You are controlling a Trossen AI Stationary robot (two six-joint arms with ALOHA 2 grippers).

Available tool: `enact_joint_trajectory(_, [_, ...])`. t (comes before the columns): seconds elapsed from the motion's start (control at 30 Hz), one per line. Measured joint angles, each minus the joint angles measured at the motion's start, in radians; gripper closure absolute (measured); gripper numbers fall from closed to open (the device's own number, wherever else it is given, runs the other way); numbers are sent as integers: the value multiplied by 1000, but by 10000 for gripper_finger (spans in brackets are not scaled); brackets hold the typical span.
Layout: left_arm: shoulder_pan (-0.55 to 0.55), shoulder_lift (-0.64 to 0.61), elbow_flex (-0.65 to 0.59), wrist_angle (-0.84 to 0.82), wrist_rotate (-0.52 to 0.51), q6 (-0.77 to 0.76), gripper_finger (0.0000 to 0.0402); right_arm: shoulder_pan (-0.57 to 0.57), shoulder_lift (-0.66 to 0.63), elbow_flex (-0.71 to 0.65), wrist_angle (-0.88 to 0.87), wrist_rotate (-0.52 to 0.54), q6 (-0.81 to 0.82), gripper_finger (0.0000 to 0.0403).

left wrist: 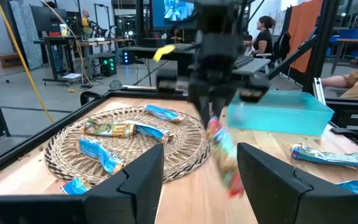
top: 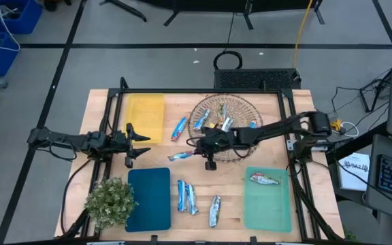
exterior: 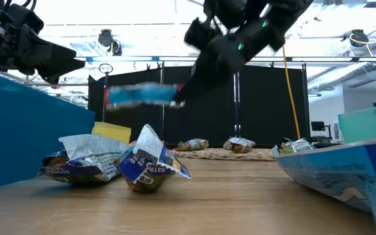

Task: Pick and place Granola Bars by type
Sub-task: Put the red granola bar into the light blue bin

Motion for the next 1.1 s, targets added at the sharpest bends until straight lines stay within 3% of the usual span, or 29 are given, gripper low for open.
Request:
enact_joint_trajectory(0.37, [0, 0, 0, 0, 0, 0, 192, 113, -223, 0, -226, 56, 71, 401])
enact_joint_trajectory(0.8, [0, 0, 0, 0, 0, 0, 192, 402, -481, 0, -550, 168, 480, 401])
enact_joint_trajectory(1.1, [0, 0, 0, -1, 0, 0, 192, 602, -564, 0, -791, 344, 830, 401])
